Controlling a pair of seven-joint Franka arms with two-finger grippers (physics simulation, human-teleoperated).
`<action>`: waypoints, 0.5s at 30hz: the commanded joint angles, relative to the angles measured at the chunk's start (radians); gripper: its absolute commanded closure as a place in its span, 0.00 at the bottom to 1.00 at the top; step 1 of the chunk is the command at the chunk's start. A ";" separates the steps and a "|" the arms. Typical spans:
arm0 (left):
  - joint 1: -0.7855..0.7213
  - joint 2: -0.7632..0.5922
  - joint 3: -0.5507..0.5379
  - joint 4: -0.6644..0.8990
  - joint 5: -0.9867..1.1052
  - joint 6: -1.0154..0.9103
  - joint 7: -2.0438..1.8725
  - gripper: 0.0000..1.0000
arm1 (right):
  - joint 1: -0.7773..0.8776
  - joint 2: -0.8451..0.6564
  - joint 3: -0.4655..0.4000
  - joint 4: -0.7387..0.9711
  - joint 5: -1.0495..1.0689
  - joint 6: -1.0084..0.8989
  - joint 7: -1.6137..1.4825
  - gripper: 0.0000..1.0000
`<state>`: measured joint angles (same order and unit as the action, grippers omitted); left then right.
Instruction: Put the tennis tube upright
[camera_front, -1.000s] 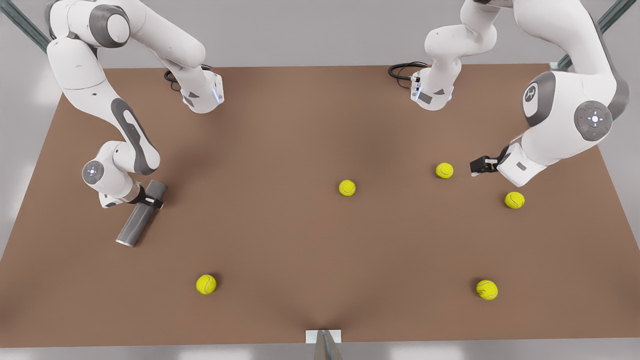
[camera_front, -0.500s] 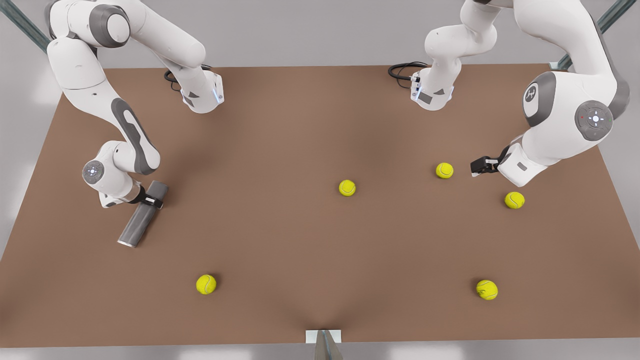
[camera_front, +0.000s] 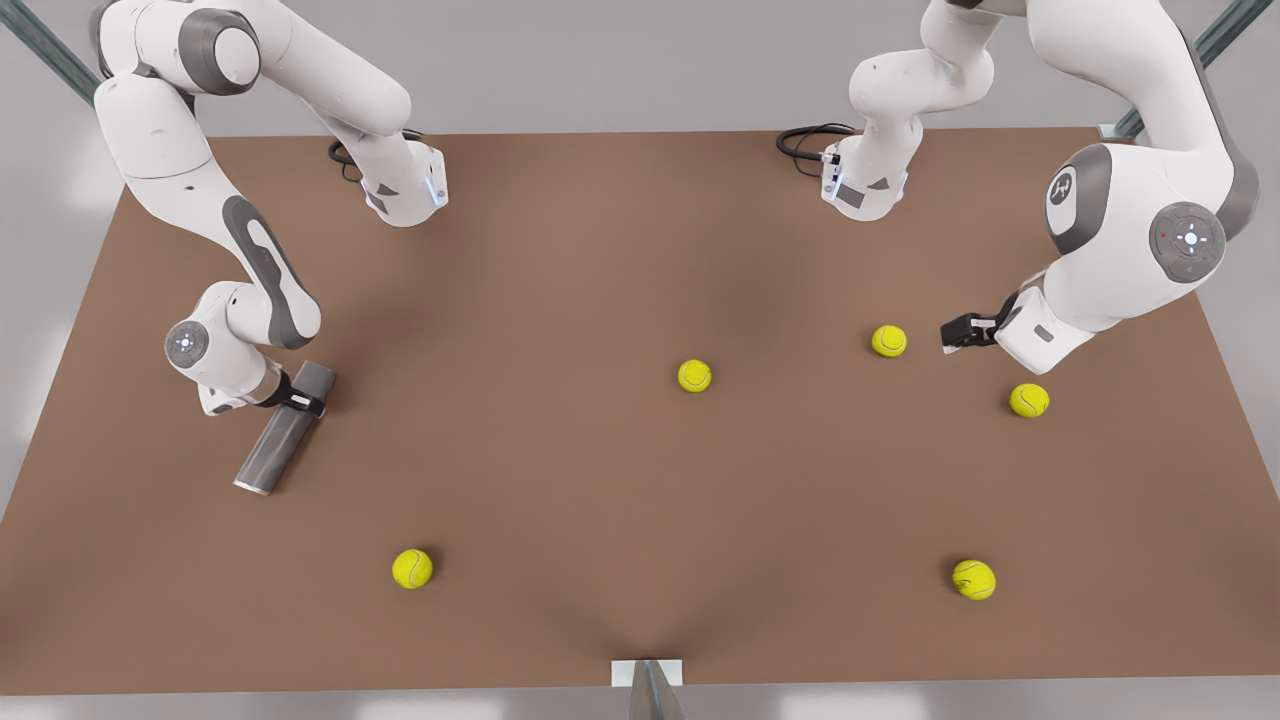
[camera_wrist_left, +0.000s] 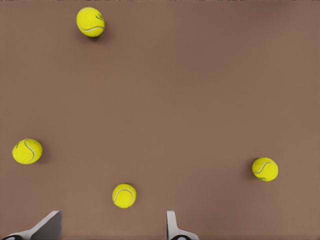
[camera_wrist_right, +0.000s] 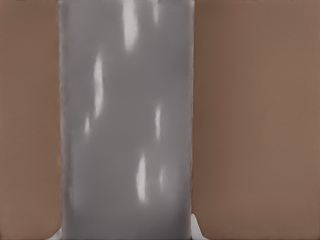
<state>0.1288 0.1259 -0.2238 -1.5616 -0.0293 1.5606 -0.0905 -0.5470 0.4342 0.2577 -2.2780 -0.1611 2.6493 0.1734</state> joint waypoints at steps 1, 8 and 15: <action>0.000 0.000 0.000 0.000 0.000 -0.001 0.000 0.00 | 0.001 0.000 0.000 -0.001 0.000 0.000 0.000 0.23; 0.000 -0.002 0.000 0.000 0.000 -0.001 0.000 0.00 | -0.001 -0.002 0.000 -0.002 0.000 0.000 0.000 0.23; 0.000 -0.002 0.000 0.000 -0.001 -0.001 0.002 0.00 | 0.001 -0.003 0.000 -0.002 0.000 0.000 0.000 0.25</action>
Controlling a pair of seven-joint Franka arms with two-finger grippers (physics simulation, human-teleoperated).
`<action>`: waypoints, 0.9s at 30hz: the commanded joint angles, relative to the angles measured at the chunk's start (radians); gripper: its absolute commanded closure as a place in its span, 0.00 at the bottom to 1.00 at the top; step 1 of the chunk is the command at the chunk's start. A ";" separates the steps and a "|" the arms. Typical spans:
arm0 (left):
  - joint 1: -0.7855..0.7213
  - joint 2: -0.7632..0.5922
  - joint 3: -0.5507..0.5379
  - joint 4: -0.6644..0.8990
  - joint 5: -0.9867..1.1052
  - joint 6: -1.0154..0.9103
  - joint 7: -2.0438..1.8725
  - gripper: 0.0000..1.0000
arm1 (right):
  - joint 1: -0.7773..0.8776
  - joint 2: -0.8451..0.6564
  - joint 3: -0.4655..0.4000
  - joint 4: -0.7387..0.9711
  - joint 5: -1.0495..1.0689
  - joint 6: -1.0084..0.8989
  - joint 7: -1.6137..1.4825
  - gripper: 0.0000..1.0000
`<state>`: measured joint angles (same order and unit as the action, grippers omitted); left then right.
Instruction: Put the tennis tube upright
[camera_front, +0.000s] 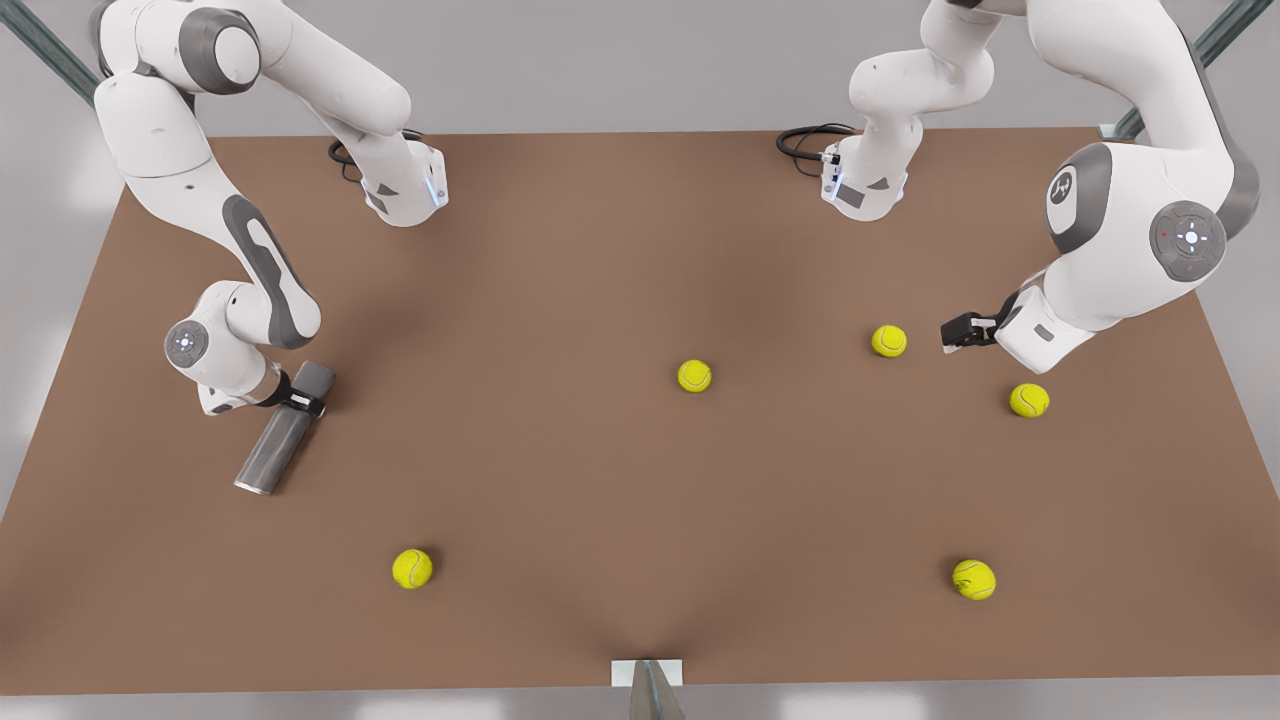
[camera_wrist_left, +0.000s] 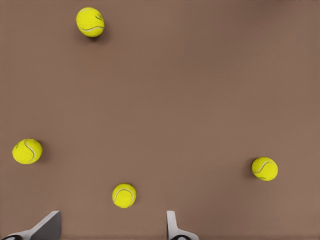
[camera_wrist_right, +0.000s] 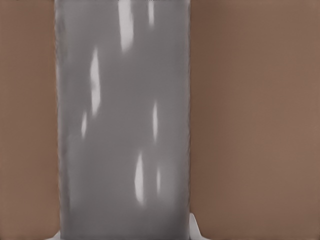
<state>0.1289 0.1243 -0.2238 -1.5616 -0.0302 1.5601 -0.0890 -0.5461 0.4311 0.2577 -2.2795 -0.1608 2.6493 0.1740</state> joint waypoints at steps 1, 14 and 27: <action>0.000 0.000 0.000 0.000 0.000 0.000 0.000 0.00 | 0.000 0.000 0.000 0.000 0.000 0.000 -0.001 0.25; 0.000 0.001 0.000 0.000 -0.005 0.002 0.002 0.00 | -0.012 -0.094 0.037 -0.043 0.000 -0.028 0.001 0.25; -0.002 0.001 0.001 0.000 -0.004 0.002 -0.005 0.00 | 0.002 -0.212 0.238 -0.029 0.000 -0.107 0.016 0.25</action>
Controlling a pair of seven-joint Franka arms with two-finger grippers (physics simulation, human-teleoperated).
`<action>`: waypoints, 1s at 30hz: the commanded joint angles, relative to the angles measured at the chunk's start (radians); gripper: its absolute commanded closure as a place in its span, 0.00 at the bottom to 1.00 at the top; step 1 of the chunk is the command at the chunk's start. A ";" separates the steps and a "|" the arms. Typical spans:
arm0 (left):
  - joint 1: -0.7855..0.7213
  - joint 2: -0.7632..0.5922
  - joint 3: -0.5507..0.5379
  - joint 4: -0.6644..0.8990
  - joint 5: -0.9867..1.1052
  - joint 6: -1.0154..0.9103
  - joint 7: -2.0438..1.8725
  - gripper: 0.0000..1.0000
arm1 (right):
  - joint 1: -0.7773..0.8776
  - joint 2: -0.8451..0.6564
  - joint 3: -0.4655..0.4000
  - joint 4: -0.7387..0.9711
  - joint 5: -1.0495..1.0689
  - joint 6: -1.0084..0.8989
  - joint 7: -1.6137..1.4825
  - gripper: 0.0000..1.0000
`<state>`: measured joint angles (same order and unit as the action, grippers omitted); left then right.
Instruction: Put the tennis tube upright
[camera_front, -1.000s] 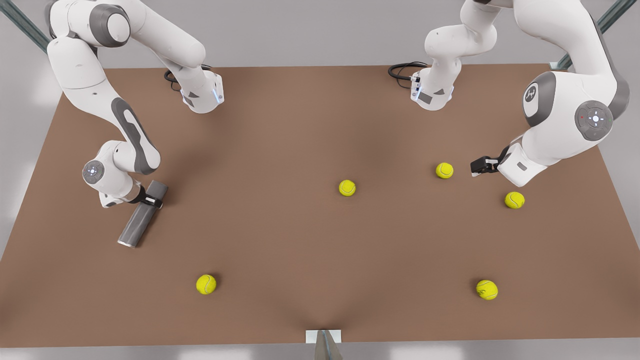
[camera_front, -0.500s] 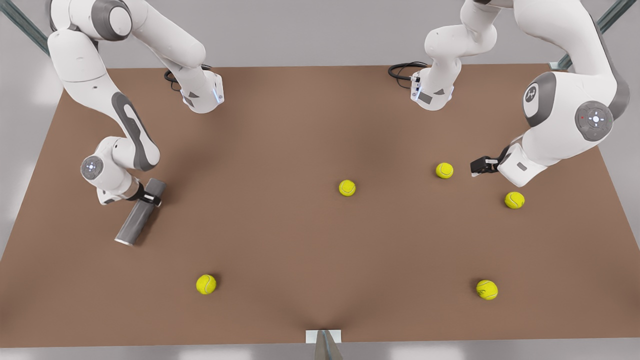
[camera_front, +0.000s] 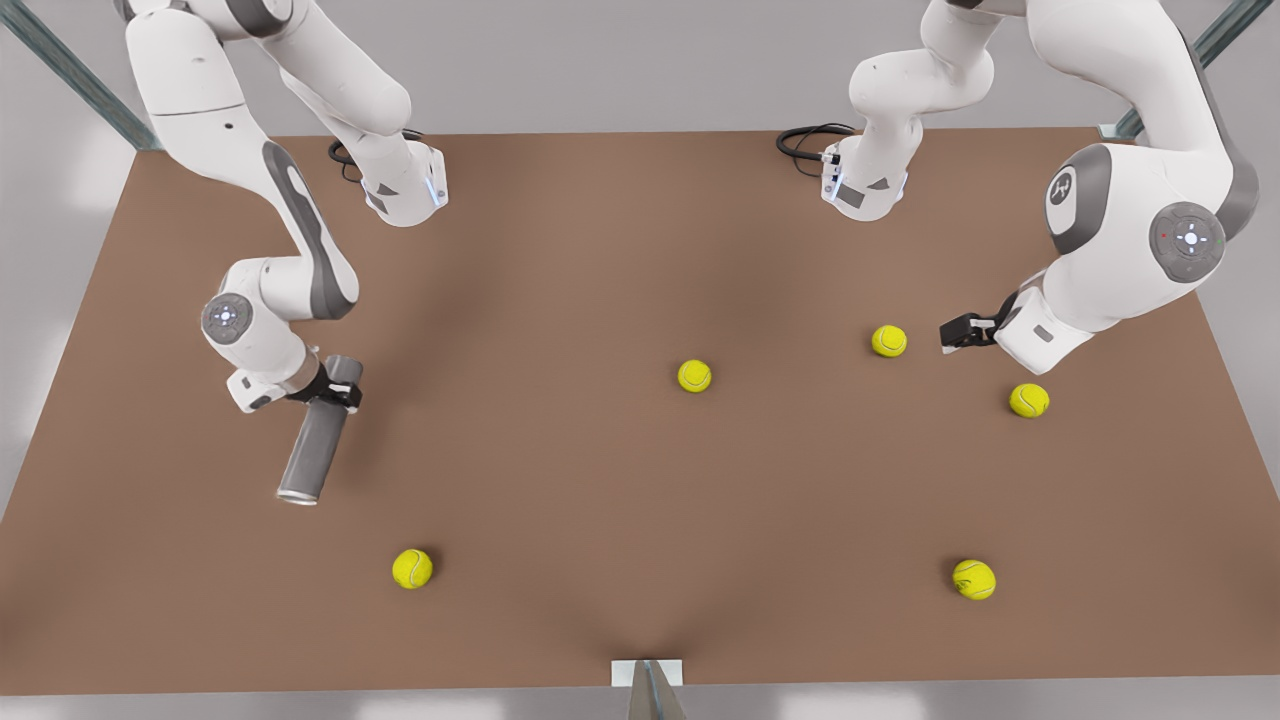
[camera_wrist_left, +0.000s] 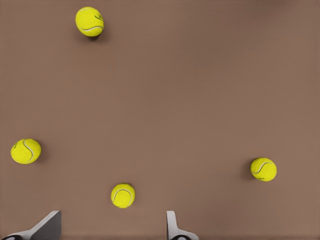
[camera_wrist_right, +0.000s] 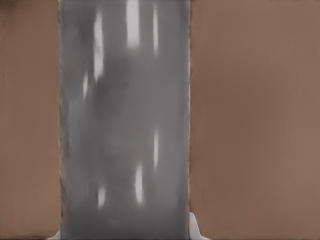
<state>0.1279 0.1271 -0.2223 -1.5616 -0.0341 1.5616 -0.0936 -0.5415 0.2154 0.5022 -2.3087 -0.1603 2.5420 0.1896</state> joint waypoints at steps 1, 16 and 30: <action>-0.001 0.002 -0.002 0.000 -0.001 0.000 0.000 0.00 | 0.000 -0.004 0.010 0.000 -0.001 -0.002 0.001 0.25; 0.004 0.002 0.001 -0.002 0.003 0.009 0.014 0.00 | 0.141 0.021 0.145 0.144 -0.002 -0.124 -0.084 0.25; 0.004 0.008 0.001 -0.003 0.003 0.018 0.012 0.00 | 0.374 0.110 0.141 0.308 -0.004 -0.177 -0.433 0.26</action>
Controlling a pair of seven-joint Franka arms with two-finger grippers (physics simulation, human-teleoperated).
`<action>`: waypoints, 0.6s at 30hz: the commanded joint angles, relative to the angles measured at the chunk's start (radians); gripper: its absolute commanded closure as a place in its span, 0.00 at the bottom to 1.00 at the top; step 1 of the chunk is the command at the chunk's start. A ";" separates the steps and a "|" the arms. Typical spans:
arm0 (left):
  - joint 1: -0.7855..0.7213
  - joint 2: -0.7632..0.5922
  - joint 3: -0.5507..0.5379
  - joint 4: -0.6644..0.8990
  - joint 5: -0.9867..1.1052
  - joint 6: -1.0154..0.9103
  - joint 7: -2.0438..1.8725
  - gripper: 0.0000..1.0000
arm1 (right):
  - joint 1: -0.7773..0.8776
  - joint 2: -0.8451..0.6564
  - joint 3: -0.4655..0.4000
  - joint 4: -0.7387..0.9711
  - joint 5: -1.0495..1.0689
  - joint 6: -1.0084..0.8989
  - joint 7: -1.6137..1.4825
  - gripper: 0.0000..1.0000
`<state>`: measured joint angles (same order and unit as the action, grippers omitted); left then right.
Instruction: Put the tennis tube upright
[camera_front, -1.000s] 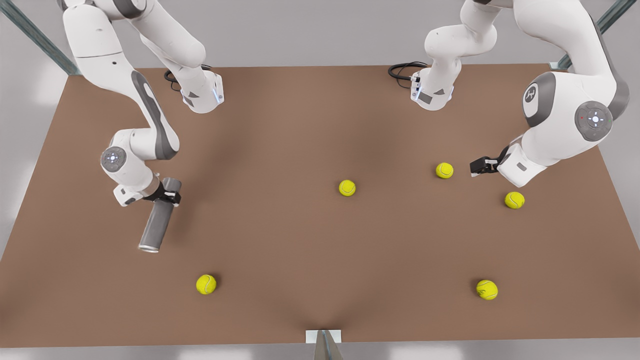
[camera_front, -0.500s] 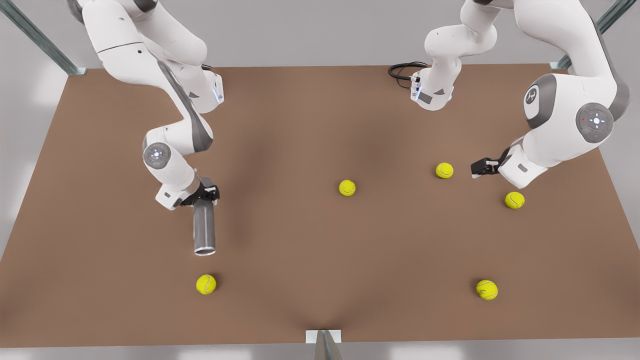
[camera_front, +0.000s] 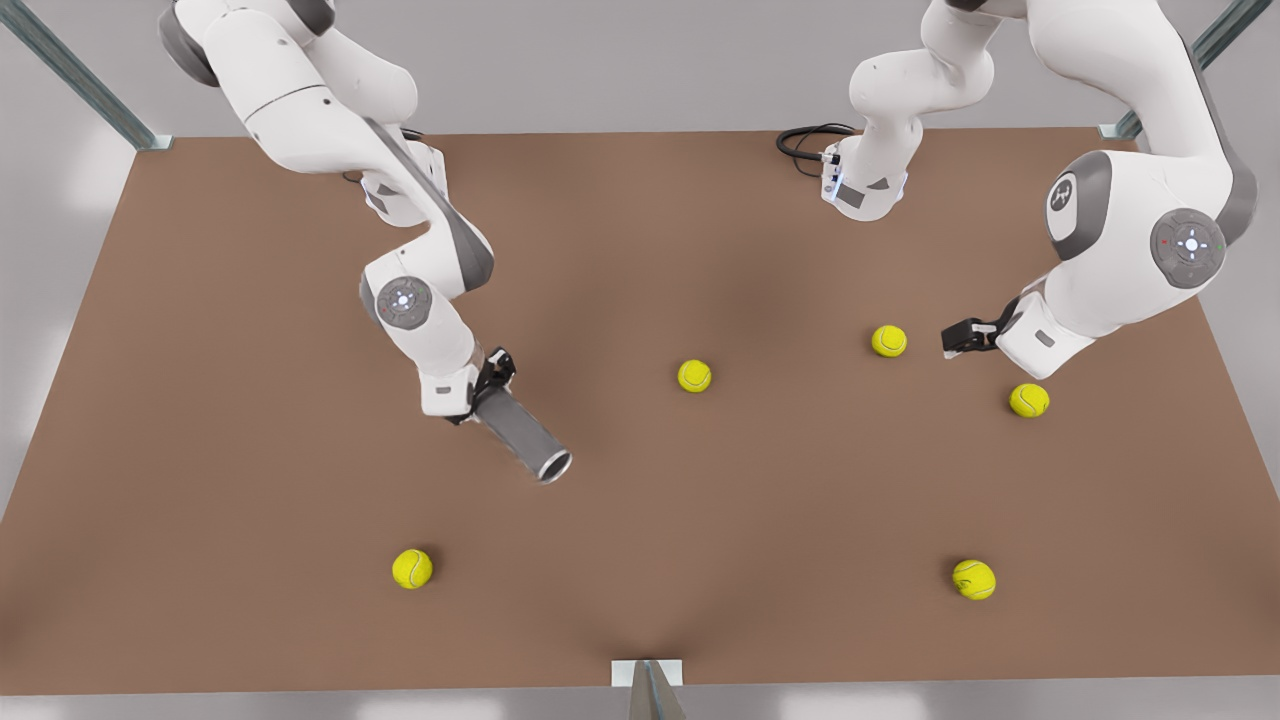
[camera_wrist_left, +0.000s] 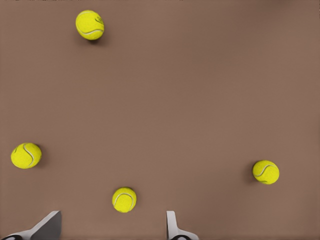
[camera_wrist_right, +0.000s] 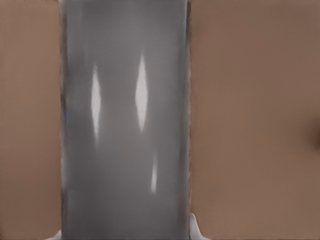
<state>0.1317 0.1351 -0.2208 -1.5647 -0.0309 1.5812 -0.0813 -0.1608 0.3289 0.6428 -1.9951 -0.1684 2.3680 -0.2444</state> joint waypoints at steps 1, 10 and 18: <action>-0.001 0.000 0.000 0.000 0.000 0.000 0.001 0.00 | 0.004 0.001 0.000 0.002 -0.006 0.002 0.001 0.26; 0.000 0.015 0.000 -0.005 0.005 0.011 0.002 0.00 | 0.182 0.127 -0.012 0.137 -0.201 0.002 0.002 0.26; 0.000 0.012 0.001 0.002 0.009 0.006 0.002 0.00 | 0.242 0.251 -0.008 0.219 -0.513 0.013 0.002 0.25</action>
<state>0.1324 0.1482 -0.2193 -1.5631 -0.0229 1.5885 -0.0798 0.0866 0.5933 0.6351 -1.7639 -0.6951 2.3808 -0.2430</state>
